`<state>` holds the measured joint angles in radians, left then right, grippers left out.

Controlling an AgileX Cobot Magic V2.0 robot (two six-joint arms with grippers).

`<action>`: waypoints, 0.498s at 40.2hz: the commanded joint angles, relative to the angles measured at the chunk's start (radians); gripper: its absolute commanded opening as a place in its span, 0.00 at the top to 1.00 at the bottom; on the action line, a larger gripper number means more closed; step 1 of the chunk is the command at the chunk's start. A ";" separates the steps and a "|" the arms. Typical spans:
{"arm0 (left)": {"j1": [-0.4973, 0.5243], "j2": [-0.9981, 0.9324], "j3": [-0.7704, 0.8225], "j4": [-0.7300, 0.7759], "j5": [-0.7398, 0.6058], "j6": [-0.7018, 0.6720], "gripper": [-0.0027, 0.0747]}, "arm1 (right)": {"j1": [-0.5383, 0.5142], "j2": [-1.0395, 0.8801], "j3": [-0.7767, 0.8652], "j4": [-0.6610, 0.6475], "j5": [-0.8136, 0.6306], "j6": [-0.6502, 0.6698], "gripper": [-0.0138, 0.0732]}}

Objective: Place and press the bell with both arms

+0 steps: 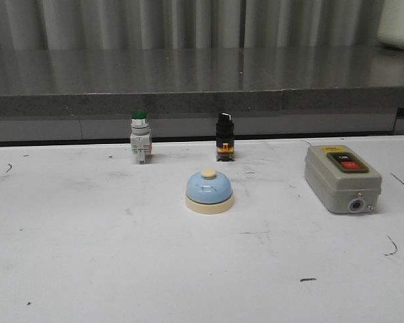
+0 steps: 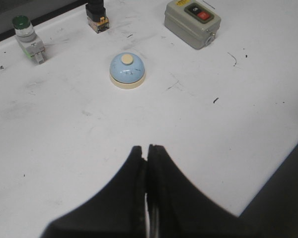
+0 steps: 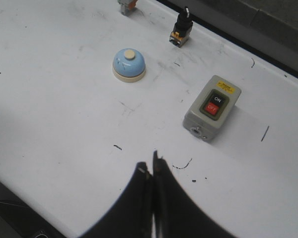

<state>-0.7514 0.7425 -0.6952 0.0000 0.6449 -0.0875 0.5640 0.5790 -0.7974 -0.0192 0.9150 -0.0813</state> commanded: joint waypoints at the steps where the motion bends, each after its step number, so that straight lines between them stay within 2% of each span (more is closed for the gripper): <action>1: -0.010 -0.025 -0.016 0.007 -0.077 -0.006 0.99 | -0.005 -0.001 -0.023 -0.007 -0.057 0.000 0.92; 7: 0.065 -0.113 0.057 0.086 -0.168 -0.001 0.99 | -0.005 -0.001 -0.023 -0.007 -0.056 0.000 0.92; 20: 0.393 -0.392 0.392 0.088 -0.581 -0.001 0.99 | -0.005 -0.001 -0.023 -0.007 -0.057 0.000 0.92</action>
<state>-0.4292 0.4044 -0.3498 0.0841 0.2470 -0.0875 0.5640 0.5784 -0.7974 -0.0192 0.9150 -0.0813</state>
